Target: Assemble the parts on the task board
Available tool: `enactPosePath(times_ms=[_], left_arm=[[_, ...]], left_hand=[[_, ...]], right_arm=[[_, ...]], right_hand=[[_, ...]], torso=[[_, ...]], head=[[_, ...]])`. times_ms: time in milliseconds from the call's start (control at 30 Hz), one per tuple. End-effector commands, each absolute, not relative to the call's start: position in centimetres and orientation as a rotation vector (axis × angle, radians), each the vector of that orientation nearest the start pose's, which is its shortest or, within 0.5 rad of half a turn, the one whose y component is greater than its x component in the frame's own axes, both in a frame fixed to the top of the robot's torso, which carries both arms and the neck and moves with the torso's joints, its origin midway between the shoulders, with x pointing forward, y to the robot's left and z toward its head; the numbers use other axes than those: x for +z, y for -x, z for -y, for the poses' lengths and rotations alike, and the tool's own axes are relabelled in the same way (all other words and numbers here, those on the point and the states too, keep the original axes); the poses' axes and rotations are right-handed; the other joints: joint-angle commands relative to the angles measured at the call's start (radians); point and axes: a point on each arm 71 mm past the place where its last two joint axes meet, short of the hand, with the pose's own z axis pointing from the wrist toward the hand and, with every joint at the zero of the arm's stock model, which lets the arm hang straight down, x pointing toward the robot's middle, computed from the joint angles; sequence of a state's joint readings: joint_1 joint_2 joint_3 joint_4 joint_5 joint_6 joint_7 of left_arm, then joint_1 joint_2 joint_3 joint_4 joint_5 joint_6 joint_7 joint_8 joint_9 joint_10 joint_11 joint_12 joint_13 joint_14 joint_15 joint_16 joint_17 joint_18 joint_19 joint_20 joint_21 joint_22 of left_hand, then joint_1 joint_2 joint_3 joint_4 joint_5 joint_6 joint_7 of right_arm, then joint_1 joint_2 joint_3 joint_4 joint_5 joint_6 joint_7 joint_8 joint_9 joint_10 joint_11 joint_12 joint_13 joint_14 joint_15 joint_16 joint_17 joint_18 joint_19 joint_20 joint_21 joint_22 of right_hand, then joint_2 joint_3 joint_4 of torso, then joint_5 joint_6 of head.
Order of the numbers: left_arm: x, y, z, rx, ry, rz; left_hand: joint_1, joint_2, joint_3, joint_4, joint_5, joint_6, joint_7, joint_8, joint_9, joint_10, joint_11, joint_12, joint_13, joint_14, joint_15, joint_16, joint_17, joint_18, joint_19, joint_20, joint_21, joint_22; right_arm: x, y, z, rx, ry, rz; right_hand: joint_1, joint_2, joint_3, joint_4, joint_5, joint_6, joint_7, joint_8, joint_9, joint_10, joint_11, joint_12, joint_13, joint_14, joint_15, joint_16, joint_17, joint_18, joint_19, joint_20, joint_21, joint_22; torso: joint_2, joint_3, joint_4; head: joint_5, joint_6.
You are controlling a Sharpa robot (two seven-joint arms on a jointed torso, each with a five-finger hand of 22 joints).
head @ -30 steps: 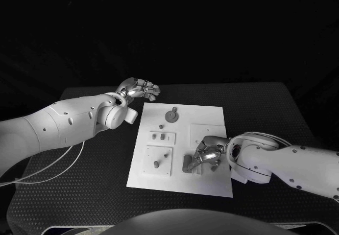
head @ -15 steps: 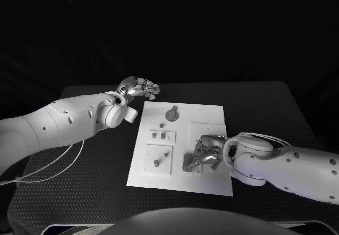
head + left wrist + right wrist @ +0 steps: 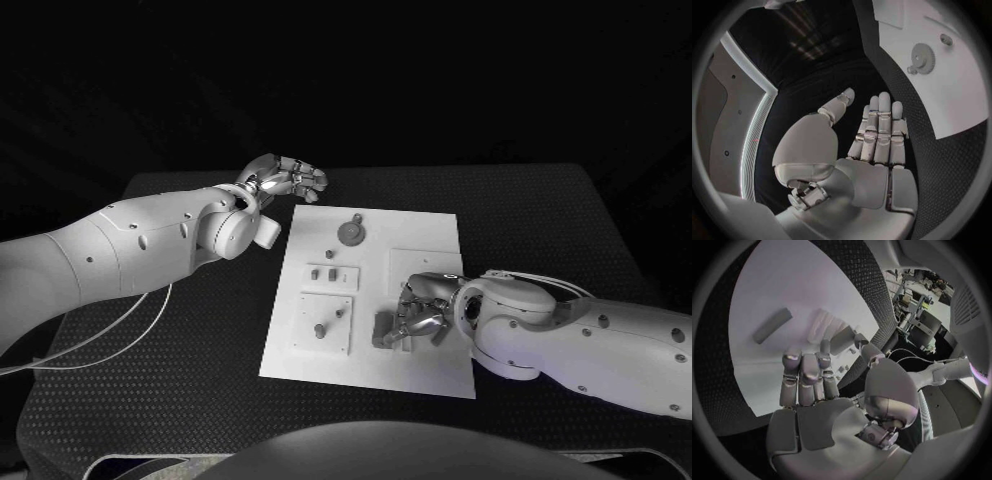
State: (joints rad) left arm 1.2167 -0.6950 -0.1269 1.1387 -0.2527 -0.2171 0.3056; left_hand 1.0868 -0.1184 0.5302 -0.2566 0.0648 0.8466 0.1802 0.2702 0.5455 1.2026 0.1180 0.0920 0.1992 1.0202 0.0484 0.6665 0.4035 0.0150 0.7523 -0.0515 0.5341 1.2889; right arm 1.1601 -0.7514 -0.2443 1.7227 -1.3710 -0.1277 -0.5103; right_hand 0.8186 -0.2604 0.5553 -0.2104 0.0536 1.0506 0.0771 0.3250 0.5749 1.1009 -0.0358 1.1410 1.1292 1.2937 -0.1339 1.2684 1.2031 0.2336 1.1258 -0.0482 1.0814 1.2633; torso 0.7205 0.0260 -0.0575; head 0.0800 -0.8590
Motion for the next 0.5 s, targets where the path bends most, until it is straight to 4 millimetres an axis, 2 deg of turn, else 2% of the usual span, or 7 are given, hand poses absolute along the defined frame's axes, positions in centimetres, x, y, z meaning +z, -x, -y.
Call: enactPosePath(times_ms=[33, 500], left_arm=[[-22.19, -54.31, -24.34, -1.257, 0.896, -1.598], [-22.20, -54.31, -24.40, -1.254, 0.898, -1.598]], left_hand=[[-0.011, 0.000, -0.002, 0.007, -0.003, 0.001, -0.004, 0.004, 0.001, -0.006, -0.002, 0.002, -0.001, -0.001, 0.005, -0.005, 0.002, 0.010, 0.001, 0.006, -0.005, 0.002], [-0.012, 0.000, -0.002, 0.008, -0.003, 0.001, -0.004, 0.004, 0.001, -0.006, -0.002, 0.002, -0.001, -0.001, 0.005, -0.006, 0.003, 0.010, 0.001, 0.006, -0.006, 0.003]], right_arm=[[-27.80, -38.98, 12.58, 0.476, 0.226, -2.194], [-27.57, -38.62, 12.11, 0.517, 0.222, -2.181]], right_hand=[[-0.012, -0.001, 0.000, 0.009, -0.005, 0.007, -0.001, 0.006, 0.000, 0.008, 0.003, -0.006, -0.002, 0.007, 0.000, 0.001, 0.000, 0.028, 0.007, 0.002, 0.005, -0.002], [-0.021, -0.007, 0.006, 0.027, -0.004, 0.009, -0.002, 0.006, -0.002, 0.014, 0.001, -0.011, -0.003, 0.013, -0.002, 0.001, 0.000, 0.028, 0.010, 0.000, 0.005, -0.006]], torso=[[0.000, -0.0002, 0.0001], [0.000, 0.0005, -0.0008]], head=[[-0.001, 0.000], [0.001, -0.003]])
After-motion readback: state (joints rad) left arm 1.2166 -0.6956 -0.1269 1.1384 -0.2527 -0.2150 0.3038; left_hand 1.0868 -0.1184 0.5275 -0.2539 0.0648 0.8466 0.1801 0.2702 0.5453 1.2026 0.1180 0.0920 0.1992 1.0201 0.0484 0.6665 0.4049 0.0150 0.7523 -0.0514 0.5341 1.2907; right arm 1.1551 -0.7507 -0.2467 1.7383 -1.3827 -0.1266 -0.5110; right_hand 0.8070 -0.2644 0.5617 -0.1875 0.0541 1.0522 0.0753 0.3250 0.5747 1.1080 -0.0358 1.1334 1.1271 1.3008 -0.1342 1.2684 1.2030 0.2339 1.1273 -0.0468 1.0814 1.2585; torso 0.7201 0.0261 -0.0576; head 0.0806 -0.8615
